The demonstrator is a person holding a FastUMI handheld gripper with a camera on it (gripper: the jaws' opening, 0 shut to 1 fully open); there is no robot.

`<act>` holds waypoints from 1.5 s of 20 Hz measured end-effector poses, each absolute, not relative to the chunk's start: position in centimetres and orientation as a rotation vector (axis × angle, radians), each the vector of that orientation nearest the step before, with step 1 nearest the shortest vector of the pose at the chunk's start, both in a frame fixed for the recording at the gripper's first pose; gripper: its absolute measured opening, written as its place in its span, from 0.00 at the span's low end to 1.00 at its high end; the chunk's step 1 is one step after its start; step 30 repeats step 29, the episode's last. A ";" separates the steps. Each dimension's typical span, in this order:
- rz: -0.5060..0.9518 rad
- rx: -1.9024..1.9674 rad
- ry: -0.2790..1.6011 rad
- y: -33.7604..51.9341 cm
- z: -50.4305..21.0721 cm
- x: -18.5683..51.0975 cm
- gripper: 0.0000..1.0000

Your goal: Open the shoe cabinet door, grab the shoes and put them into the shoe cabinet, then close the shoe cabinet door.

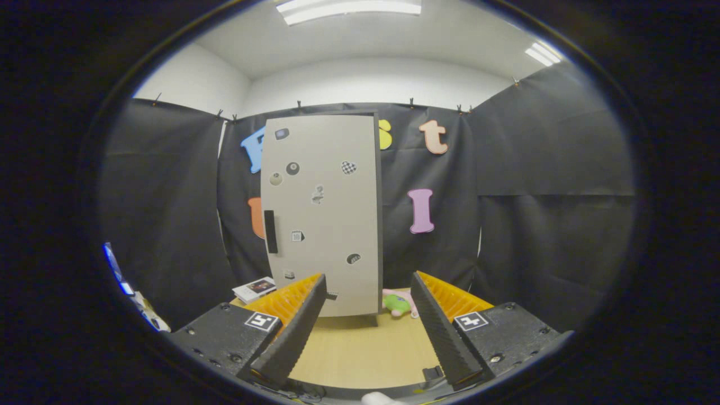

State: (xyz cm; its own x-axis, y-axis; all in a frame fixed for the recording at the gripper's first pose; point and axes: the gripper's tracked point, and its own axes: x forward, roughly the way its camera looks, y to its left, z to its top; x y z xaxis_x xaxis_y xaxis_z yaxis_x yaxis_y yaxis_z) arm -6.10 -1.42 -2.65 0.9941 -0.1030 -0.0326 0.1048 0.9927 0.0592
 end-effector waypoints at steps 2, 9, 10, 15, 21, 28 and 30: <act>-0.105 0.064 0.026 -1.5 -2.5 -6.2 0.98; -0.104 0.061 0.022 -1.5 -2.4 -6.5 0.98; -0.105 0.059 0.022 -1.5 -2.5 -6.6 0.98; -0.111 0.060 0.021 -1.8 -2.4 -6.9 0.98; -0.114 0.060 0.028 -1.8 -2.8 -7.1 0.98; -0.119 0.055 0.032 -1.8 -3.0 -7.1 0.98; -0.119 0.055 0.033 -1.8 -3.1 -7.1 0.98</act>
